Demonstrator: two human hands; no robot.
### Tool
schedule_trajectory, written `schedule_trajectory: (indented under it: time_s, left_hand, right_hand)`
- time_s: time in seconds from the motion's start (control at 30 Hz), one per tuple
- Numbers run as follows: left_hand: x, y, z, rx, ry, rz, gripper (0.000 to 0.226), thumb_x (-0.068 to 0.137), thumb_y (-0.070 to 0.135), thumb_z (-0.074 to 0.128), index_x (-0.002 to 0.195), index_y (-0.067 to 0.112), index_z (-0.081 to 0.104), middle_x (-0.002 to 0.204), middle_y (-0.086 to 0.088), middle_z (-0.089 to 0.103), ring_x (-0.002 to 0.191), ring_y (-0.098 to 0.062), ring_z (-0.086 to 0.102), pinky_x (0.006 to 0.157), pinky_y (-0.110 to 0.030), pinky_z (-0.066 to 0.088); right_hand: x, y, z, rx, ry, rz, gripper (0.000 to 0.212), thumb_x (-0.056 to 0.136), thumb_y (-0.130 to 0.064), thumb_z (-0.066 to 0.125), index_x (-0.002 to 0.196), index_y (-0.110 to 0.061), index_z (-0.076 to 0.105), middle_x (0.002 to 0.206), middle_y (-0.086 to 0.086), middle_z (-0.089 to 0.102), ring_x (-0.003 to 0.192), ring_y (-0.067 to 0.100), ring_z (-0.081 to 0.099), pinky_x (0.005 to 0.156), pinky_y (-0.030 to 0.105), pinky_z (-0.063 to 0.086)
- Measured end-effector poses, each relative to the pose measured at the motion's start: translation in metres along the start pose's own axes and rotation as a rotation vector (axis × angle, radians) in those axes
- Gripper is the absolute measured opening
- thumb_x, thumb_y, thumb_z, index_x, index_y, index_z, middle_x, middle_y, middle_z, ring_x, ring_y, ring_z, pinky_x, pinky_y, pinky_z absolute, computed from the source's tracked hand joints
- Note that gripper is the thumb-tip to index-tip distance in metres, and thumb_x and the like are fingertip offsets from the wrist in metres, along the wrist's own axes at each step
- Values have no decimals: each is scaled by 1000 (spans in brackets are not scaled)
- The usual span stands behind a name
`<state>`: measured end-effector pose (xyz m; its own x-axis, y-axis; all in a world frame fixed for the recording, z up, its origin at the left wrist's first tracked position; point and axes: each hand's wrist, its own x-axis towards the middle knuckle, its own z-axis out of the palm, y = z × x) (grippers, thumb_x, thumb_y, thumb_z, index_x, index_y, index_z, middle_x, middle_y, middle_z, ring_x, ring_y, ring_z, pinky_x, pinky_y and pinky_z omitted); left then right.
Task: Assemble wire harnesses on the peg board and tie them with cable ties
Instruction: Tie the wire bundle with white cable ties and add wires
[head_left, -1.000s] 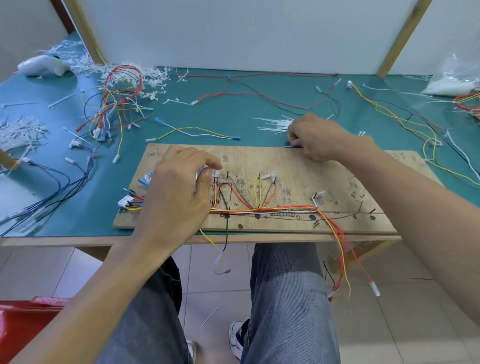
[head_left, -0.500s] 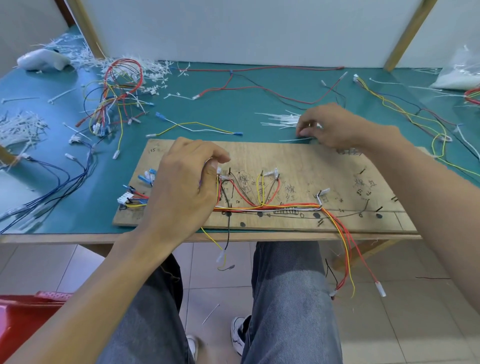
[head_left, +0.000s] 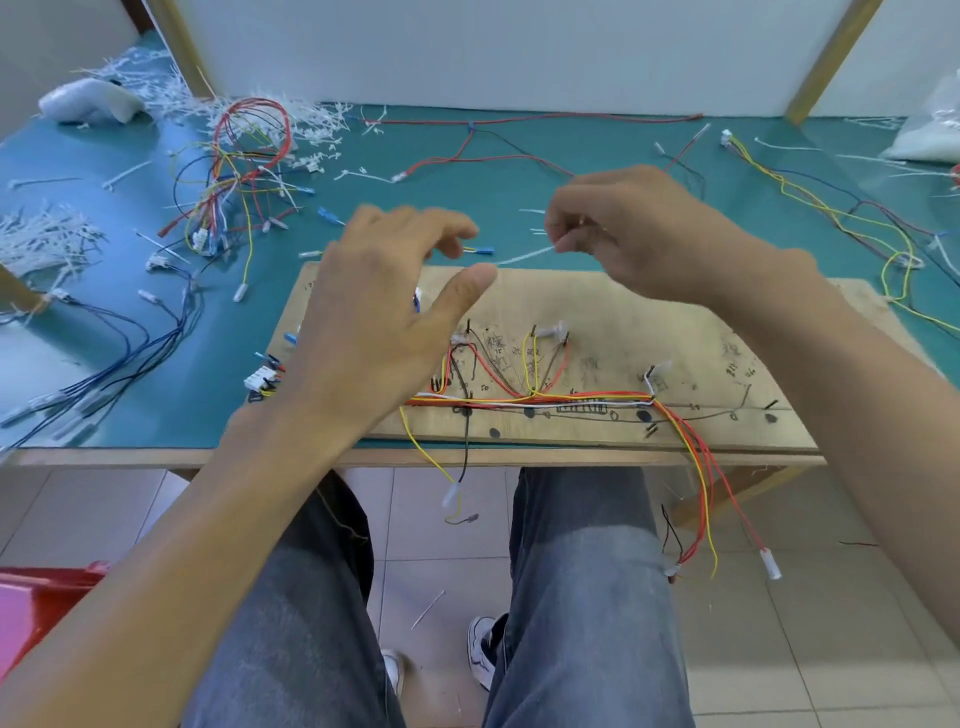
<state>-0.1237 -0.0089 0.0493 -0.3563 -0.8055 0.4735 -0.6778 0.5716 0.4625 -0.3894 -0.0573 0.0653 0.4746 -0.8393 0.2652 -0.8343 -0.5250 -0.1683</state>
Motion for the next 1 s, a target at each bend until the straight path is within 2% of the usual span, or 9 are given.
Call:
schedule_trajectory:
  time_s: [0.07,0.2,0.33,0.4,0.53,0.67,0.77,0.87,1.0]
  left_hand:
    - [4,1,-5,22,-66,17,28,96,46,62,108,24,76,93,13,69,96,-19,59,92,-45,47]
    - [-14,-4,-11,-90,-39,-7,15,94,38,70,91,24,76,73,13,65,73,-9,59,78,-35,49]
    - [-26,-8,-21,-152,69,-79,22,95,34,76,104,18,63,64,4,53,59,-6,47,60,-15,36]
    - [-29,-10,-24,-131,-2,-33,16,98,32,73,102,18,68,63,0,48,59,-12,44,60,-19,36]
    - [-36,-12,-25,-154,-53,12,16,100,24,66,90,13,69,62,8,42,63,-15,40,61,-24,35]
    - [-46,-21,-19,-329,-23,-74,17,104,21,63,89,15,66,69,-12,50,64,-21,42,61,-33,37]
    - [-57,-22,-11,-397,5,-111,16,104,22,62,89,18,65,70,-4,51,64,-19,43,61,-31,37]
    - [-65,-23,-3,-397,24,-144,15,104,24,63,89,20,67,70,0,54,65,-16,44,61,-29,39]
    - [-71,-24,-1,-309,25,-130,12,102,26,67,91,22,70,75,5,60,74,-12,49,70,-26,42]
  right_hand:
    - [0,-36,-5,58,42,-128,5,98,-4,64,96,-7,68,87,-3,60,75,9,43,70,22,36]
    - [-4,-72,-18,137,63,-167,7,99,-4,68,101,-3,75,90,2,70,75,5,47,74,5,33]
    - [-9,-87,-22,139,2,-198,12,98,-1,68,100,-6,79,86,-2,68,73,1,51,73,8,32]
    - [-10,-92,-21,157,17,-198,11,98,-3,69,101,-8,79,87,-1,70,75,9,54,73,14,39]
    - [-15,-99,-12,386,97,-91,8,98,-17,75,101,-12,80,87,-2,74,82,19,66,77,41,56]
    - [-17,-109,12,1002,227,125,9,94,-15,78,98,-7,77,81,5,73,69,15,63,64,35,56]
    - [-20,-123,38,1376,261,321,13,94,-19,74,98,-7,79,82,8,71,75,20,61,67,33,55]
    - [-25,-129,58,1472,304,390,15,100,-19,69,100,-8,79,83,7,68,76,21,60,66,32,54]
    - [-29,-133,75,1356,467,388,17,102,-21,68,97,-10,81,80,7,70,71,22,61,64,32,51]
